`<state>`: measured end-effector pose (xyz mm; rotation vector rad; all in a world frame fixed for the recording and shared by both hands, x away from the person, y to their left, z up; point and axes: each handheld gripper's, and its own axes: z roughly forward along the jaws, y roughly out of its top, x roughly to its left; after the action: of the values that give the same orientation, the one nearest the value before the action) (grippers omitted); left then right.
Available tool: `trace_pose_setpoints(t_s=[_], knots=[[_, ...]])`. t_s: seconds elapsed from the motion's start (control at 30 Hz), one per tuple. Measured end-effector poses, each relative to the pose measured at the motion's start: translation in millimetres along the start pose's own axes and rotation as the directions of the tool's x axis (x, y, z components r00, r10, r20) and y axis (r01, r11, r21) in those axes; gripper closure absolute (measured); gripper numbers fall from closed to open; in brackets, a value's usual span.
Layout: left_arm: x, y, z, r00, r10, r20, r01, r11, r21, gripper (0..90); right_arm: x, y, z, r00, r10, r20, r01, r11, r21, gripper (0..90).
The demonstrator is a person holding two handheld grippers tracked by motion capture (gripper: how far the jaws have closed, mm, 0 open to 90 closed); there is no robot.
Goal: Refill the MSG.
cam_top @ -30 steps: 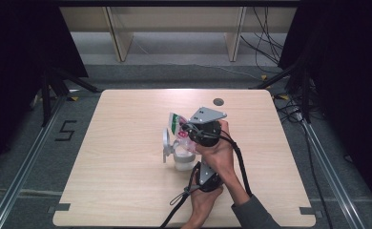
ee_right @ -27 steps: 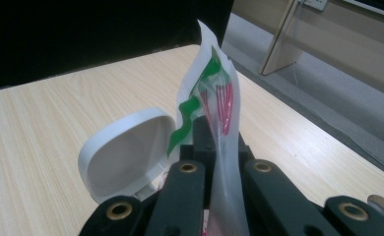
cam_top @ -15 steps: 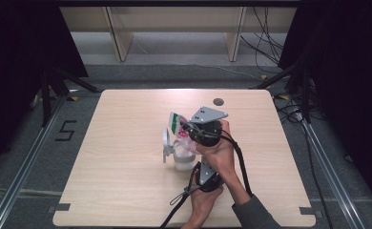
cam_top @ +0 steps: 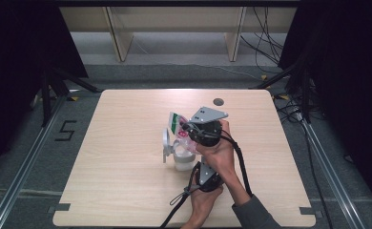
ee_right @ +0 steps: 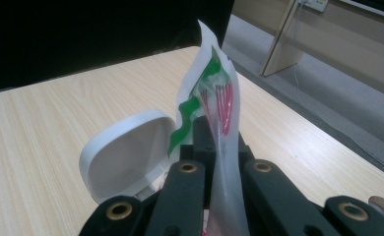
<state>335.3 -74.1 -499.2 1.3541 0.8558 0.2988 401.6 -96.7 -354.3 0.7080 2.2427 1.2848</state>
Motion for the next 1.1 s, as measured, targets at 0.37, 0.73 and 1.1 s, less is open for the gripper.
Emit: trace_pose_setpoints(t_s=[0.37, 0.73, 1.1], knots=[[0.0, 0.0, 0.3, 1.0000, 0.003, -0.005, -0.003, 1.0000, 0.003, 77.6, 1.3, -0.5, 1.0, 1.0000, -0.001, 0.005, 0.001, 1.000, 0.004, 89.6], [0.0, 0.4, 0.2, 1.0000, 0.004, -0.005, -0.004, 1.0000, -0.001, 77.6, 0.5, 0.3, -0.2, 1.0000, 0.001, 0.000, -0.001, 1.000, -0.002, 89.6], [0.2, 0.6, 0.1, 1.0000, 0.006, -0.005, -0.006, 1.0000, 0.001, 77.6, 1.1, 0.4, 1.3, 0.9995, -0.030, 0.008, 0.030, 1.000, 0.005, 89.5]])
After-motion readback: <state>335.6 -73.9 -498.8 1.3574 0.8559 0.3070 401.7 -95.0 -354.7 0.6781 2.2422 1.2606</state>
